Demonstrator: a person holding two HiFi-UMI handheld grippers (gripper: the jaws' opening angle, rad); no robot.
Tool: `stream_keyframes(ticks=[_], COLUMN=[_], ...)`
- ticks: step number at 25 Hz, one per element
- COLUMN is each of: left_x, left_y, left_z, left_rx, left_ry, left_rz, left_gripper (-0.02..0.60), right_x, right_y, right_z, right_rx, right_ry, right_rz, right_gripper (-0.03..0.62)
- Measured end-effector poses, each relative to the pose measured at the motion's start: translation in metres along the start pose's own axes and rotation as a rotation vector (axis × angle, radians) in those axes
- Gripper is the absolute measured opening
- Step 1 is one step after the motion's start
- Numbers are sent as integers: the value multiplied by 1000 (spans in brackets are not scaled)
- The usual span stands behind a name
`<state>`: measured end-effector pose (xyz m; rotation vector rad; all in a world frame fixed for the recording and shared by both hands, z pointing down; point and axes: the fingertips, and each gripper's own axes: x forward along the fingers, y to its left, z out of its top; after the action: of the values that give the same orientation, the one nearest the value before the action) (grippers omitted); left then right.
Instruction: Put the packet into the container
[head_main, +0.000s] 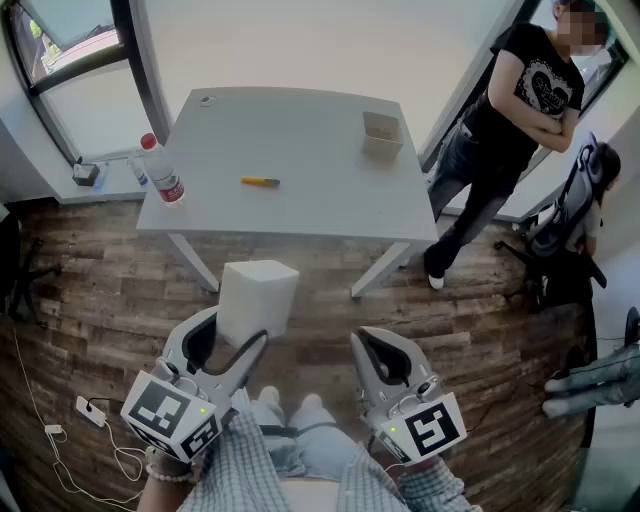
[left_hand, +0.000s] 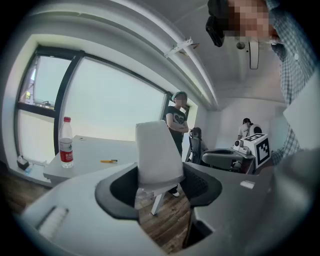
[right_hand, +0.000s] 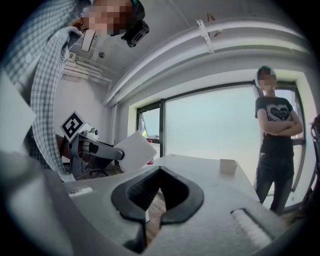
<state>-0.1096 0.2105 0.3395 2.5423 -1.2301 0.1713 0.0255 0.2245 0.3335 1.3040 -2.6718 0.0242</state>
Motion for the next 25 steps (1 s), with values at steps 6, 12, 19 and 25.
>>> stream_keyframes(ticks=[6, 12, 19, 25], left_x=[-1, 0, -1, -3], left_y=[0, 1, 6, 10], left_z=[-1, -1, 1, 0], left_rx=[8, 19, 20, 31], left_ry=[1, 0, -8, -3], left_rz=[-5, -16, -32, -54], left_gripper=[252, 253, 253, 253], right_x=[2, 5, 15, 21], right_y=[5, 5, 23, 32], right_z=[-1, 0, 6, 6], right_rx=[6, 6, -42, -27], right_ry=[2, -5, 4, 9], right_rz=[6, -8, 22, 8], right_gripper=[-2, -2, -2, -2])
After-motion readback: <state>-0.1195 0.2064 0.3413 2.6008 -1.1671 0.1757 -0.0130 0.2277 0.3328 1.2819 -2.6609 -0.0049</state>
